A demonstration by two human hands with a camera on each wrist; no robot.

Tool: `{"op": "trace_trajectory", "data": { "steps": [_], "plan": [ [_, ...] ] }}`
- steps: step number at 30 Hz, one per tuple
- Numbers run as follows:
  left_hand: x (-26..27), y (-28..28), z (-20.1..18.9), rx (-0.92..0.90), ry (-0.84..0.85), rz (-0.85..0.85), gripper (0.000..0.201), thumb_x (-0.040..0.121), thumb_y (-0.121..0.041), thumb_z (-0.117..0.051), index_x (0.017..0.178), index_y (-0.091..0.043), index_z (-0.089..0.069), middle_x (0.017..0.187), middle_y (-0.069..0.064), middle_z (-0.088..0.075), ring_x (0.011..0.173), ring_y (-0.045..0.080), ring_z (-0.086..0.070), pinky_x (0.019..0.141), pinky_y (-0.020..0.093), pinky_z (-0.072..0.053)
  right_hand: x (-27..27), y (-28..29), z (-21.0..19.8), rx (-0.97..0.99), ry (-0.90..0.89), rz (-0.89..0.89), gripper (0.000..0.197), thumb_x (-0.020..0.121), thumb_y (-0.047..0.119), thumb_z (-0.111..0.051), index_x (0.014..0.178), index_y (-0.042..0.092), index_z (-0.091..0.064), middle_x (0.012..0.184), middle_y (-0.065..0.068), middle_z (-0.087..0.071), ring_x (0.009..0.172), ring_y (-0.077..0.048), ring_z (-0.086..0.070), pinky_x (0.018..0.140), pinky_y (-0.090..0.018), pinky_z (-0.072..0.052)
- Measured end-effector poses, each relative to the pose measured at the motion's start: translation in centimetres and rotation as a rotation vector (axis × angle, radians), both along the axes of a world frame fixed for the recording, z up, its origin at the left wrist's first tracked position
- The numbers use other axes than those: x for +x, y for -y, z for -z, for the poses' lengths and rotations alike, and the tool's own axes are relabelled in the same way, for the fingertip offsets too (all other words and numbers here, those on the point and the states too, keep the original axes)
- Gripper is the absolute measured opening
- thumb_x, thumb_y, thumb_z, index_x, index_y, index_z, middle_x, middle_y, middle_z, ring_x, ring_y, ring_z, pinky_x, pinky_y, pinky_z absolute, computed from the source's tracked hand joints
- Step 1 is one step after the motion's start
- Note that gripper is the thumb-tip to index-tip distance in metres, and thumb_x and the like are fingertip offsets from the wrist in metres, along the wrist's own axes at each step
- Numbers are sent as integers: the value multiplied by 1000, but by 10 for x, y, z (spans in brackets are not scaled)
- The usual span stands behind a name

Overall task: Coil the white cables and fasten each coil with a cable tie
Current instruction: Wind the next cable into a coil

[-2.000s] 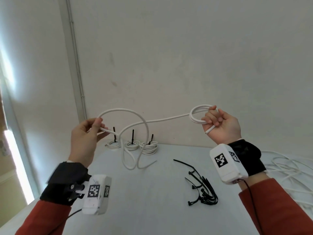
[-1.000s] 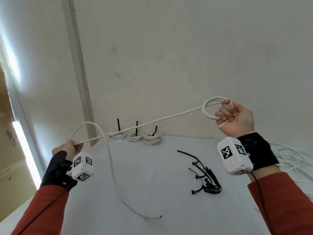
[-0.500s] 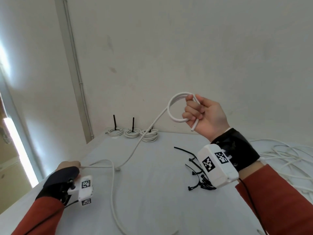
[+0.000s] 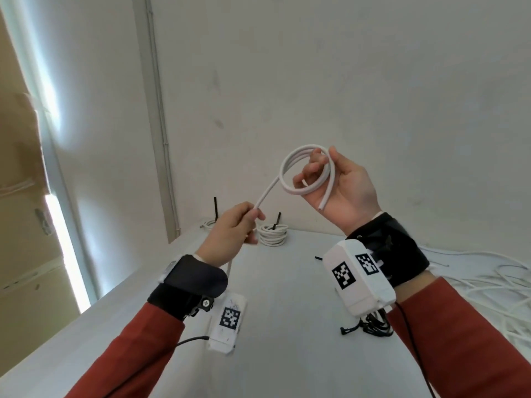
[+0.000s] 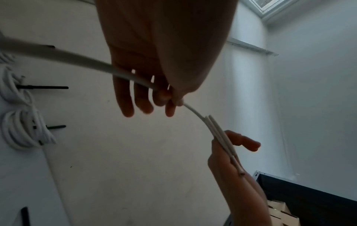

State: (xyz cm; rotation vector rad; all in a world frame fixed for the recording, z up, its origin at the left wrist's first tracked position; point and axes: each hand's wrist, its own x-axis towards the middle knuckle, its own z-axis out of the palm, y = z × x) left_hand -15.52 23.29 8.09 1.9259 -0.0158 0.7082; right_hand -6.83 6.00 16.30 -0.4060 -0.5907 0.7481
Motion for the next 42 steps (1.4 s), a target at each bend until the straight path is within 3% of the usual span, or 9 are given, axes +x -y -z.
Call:
{"op": "trace_trajectory", "data": {
  "steps": [3,11,17,21,26,30,33,37,42],
  "plan": [
    [10,-6,11,115,-29,-105,27,100,-17,-42,78,-21,-56,62,-6,-40,46,5,-37,48,28,-41,8,12,-7,170,-64,86,34,102,26,-34,82,8,-55,66,1,-62,51,-11,-57,73,-26,-38],
    [4,5,22,651,2,-198,24,100,-28,-43,80,-20,-54,52,-9,-39,50,9,-40,52,19,-30,31,17,-19,68,125,544,24,103,25,-38,83,17,-49,75,5,-73,59,-9,-64,63,-22,-44],
    [-8,10,1,960,120,-137,46,93,-50,-25,84,-14,-54,60,-11,-39,56,14,-40,53,29,-32,30,-3,2,-378,809,892,9,100,11,-46,96,4,-42,72,-22,-64,48,-14,-62,52,-19,-45],
    [-18,6,-12,1009,164,-87,42,94,-48,-29,86,-18,-56,66,-15,-40,59,10,-41,54,30,-38,23,-4,18,-684,1262,809,15,97,20,-53,86,12,-46,61,-6,-66,50,-27,-60,59,-33,-50],
    [-24,-5,-24,1050,169,-102,49,92,-53,-29,89,-17,-61,74,-6,-59,65,17,-55,56,38,-48,5,-2,19,-892,1645,655,29,96,26,-54,73,18,-38,56,2,-62,45,-7,-50,52,-18,-35],
    [-27,-3,-31,1004,208,-99,46,90,-52,-36,88,-15,-64,68,-8,-56,61,16,-53,56,38,-48,1,-9,16,-1024,1947,645,30,98,31,-48,71,23,-38,60,10,-47,59,-6,-46,62,-30,-32],
    [-29,-5,-37,927,218,-97,42,89,-51,-41,86,-17,-64,63,-15,-49,56,6,-46,55,32,-44,-1,-10,20,-988,1888,547,30,101,30,-42,78,12,-43,59,7,-53,65,-17,-52,67,-33,-41],
    [-32,-11,-43,795,181,-83,32,87,-49,-47,80,-21,-61,58,-12,-48,58,4,-47,55,16,-35,-7,-9,27,-840,1527,415,35,103,27,-38,80,2,-47,51,12,-40,47,-11,-38,51,-26,-34],
    [-31,-14,-48,660,45,-8,19,91,-26,-61,73,-22,-56,56,-16,-49,53,4,-42,53,12,-31,-15,-7,33,-849,1475,343,56,96,51,-34,68,7,-53,50,3,-35,46,-11,-28,47,-21,-26]
  ]
}}
